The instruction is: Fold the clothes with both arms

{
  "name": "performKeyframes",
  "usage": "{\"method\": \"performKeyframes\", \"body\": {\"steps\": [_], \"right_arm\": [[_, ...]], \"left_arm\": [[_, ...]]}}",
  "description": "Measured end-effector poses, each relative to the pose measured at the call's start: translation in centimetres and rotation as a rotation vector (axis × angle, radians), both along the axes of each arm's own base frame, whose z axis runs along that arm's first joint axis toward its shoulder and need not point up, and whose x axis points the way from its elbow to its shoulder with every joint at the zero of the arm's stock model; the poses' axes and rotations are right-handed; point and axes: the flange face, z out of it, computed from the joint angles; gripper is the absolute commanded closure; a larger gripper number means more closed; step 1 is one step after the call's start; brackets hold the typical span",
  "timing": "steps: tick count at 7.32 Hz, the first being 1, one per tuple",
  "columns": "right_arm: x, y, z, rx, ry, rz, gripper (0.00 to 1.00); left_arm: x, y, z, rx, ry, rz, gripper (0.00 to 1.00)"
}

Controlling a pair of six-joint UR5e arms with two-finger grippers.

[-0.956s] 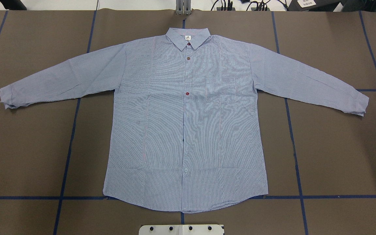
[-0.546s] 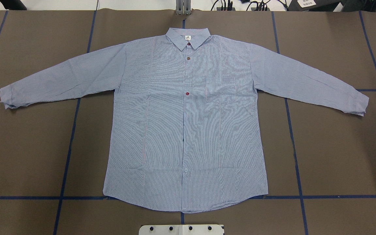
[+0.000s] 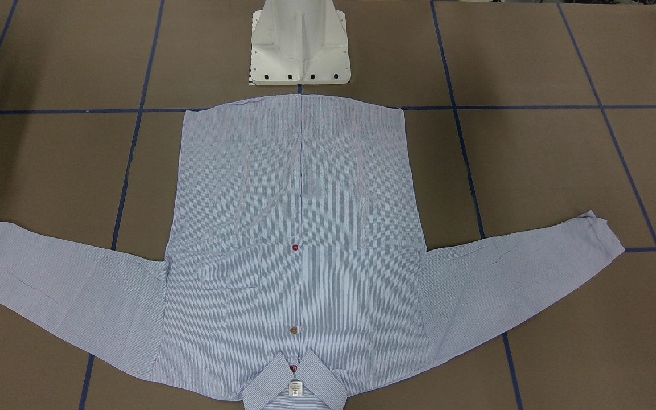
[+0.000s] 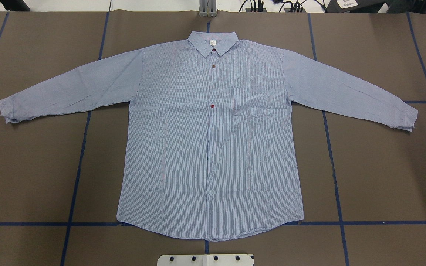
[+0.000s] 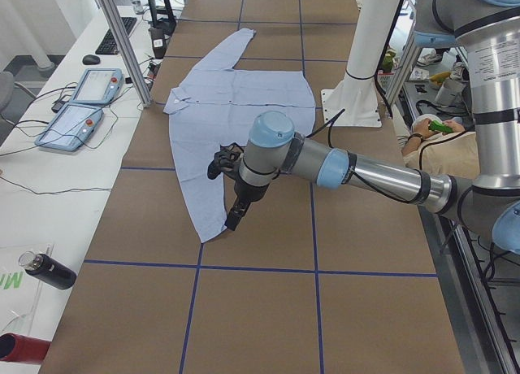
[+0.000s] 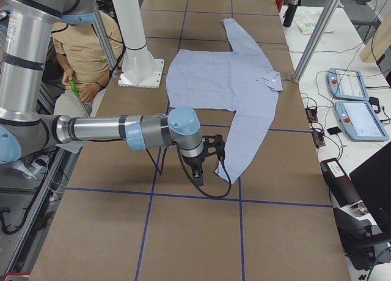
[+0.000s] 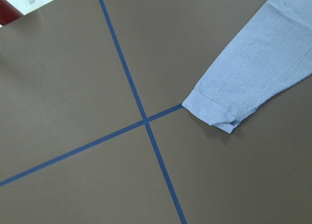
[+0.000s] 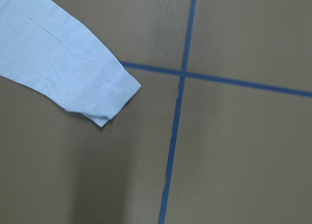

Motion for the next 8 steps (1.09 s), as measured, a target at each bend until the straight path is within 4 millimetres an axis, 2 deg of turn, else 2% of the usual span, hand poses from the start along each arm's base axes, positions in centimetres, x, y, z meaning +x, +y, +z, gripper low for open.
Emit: {"method": "performKeyframes", "body": {"steps": [1,3,5,6,7,8], "right_arm": [[0.0,-0.6,-1.0,0.095,0.002,0.002,0.0],[0.1,-1.0,-0.7,0.189,0.005,0.003,0.0],[0.0,-1.4,0.3,0.249,0.008,0.008,0.0],[-0.6,-2.1,0.0,0.242,-0.001,0.023,0.0],[-2.6,-3.1,-0.5,0.207,-0.012,0.043,0.0],[-5.8,-4.0,-0.9,0.177,-0.012,0.056,0.0]], "left_arm": [[-0.1,-0.7,-1.1,0.073,-0.007,-0.007,0.0],[-0.4,-2.2,-2.2,0.173,-0.026,-0.03,0.0],[-0.4,-2.6,-1.9,0.223,-0.025,-0.034,0.0],[-0.4,-2.6,-1.7,0.229,-0.025,-0.035,0.0],[-0.4,-2.6,-1.7,0.231,-0.025,-0.035,0.0],[-0.5,-2.6,-1.6,0.231,-0.024,-0.035,0.0]]}}
